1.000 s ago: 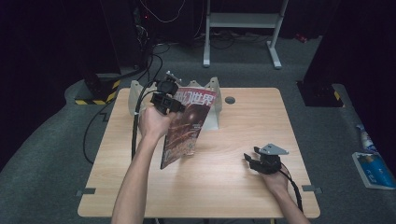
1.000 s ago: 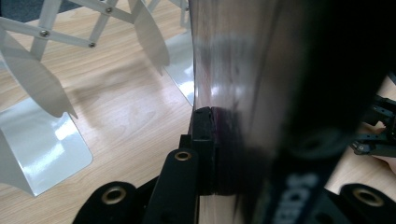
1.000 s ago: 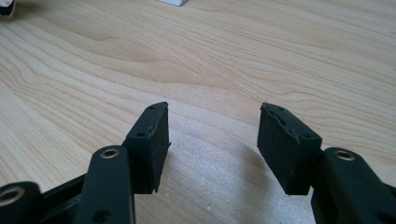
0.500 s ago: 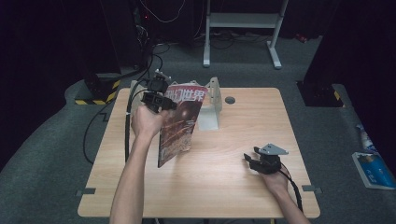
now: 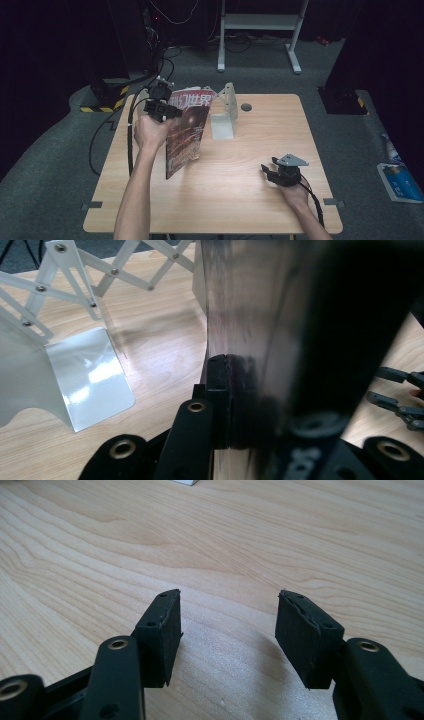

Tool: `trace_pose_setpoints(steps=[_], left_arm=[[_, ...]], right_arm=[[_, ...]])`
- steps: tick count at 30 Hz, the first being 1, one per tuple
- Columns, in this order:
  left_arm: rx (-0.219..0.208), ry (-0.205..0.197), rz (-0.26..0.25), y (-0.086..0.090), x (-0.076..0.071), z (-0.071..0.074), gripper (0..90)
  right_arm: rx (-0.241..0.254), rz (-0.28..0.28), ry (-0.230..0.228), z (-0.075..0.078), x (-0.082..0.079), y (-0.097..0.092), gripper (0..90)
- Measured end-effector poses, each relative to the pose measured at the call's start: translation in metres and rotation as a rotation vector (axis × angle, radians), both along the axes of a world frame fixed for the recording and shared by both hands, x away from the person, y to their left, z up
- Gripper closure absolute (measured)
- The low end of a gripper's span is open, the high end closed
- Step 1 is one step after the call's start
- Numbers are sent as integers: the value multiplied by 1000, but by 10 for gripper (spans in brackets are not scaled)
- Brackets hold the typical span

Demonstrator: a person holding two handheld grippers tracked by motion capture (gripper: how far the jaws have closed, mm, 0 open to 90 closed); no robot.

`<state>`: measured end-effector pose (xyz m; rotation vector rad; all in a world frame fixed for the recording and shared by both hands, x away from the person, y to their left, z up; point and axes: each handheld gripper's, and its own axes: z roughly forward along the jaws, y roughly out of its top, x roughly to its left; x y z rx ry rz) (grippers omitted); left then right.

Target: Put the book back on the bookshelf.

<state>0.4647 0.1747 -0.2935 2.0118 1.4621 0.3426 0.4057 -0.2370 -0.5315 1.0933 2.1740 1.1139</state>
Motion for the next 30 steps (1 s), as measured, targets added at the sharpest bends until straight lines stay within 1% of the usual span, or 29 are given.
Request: trace_pose_setpoints(steps=[2,5,10,11,13,16,24,27,30], left_arm=[[6,-5,3,2,-1,1,827],[3,-12,15,5,-2,2,827],[-10,-28,35,10,-4,4,827],[-7,-32,35,11,-4,4,828],[-13,-36,46,13,-4,5,828],[-7,-44,57,15,-5,6,828],[-14,-79,98,24,-10,10,828],[-18,-82,110,27,-11,11,828],[-10,-84,118,30,-12,12,829]], right_arm=[[10,0,-9,1,0,-1,444],[22,-8,-4,2,-1,-2,444],[13,-8,-11,2,-1,-2,444],[13,-8,-12,2,0,-2,443],[16,-11,-7,2,0,-2,443],[14,-11,-3,1,0,-2,443],[14,-13,8,1,0,-2,444],[12,-11,7,0,1,-2,444],[14,-11,10,0,1,-2,446]])
